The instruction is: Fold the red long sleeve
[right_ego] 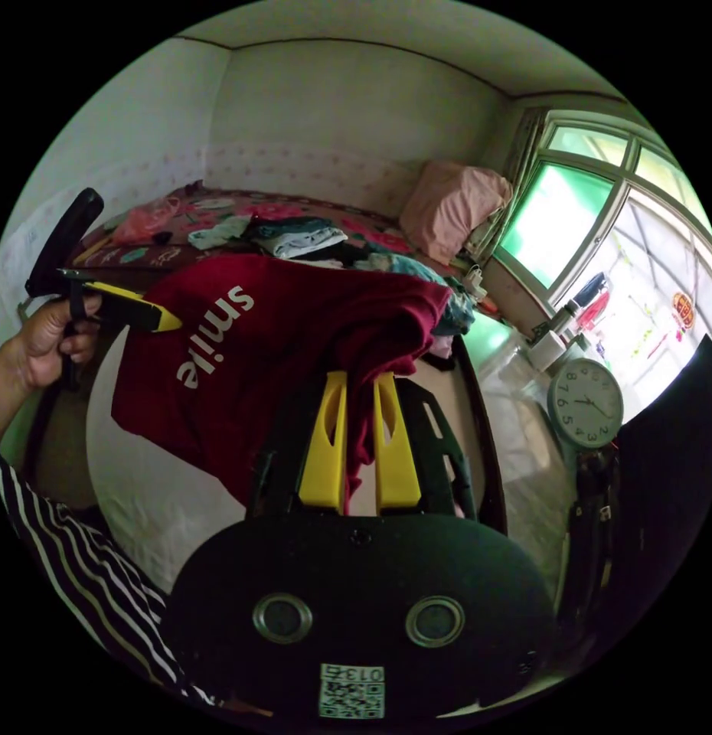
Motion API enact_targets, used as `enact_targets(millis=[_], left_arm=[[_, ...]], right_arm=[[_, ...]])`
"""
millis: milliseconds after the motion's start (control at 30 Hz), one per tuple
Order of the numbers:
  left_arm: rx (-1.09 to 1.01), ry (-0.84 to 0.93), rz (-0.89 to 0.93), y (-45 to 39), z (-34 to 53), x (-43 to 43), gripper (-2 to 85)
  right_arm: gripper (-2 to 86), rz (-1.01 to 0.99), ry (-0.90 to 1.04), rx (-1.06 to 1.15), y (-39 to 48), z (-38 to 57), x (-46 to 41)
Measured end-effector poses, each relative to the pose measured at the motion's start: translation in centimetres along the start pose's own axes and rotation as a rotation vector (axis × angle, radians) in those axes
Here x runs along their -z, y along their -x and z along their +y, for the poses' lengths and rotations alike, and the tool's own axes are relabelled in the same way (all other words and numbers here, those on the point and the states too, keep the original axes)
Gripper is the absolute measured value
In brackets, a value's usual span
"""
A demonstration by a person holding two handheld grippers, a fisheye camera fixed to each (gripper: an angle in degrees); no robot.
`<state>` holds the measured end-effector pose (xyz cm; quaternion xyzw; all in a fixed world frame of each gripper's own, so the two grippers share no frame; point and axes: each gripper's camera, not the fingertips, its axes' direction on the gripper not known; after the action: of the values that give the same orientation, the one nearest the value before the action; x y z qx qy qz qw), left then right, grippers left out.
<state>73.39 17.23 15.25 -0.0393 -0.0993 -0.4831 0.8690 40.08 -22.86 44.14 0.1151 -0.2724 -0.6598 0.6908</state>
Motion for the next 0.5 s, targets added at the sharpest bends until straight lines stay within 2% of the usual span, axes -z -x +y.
enact_targets(millis=[267, 500], left_arm=[[-0.204, 0.096, 0.165, 7.0, -3.7, 9.8, 4.5], [-0.408, 0.162, 0.204, 6.4, -13.1, 14.1, 4.8]], right_arm=[[5.8, 0.219, 0.038, -0.14, 9.3, -10.7, 4.8], [5.8, 0.28, 0.055, -0.245, 9.1, -20.3, 5.9]])
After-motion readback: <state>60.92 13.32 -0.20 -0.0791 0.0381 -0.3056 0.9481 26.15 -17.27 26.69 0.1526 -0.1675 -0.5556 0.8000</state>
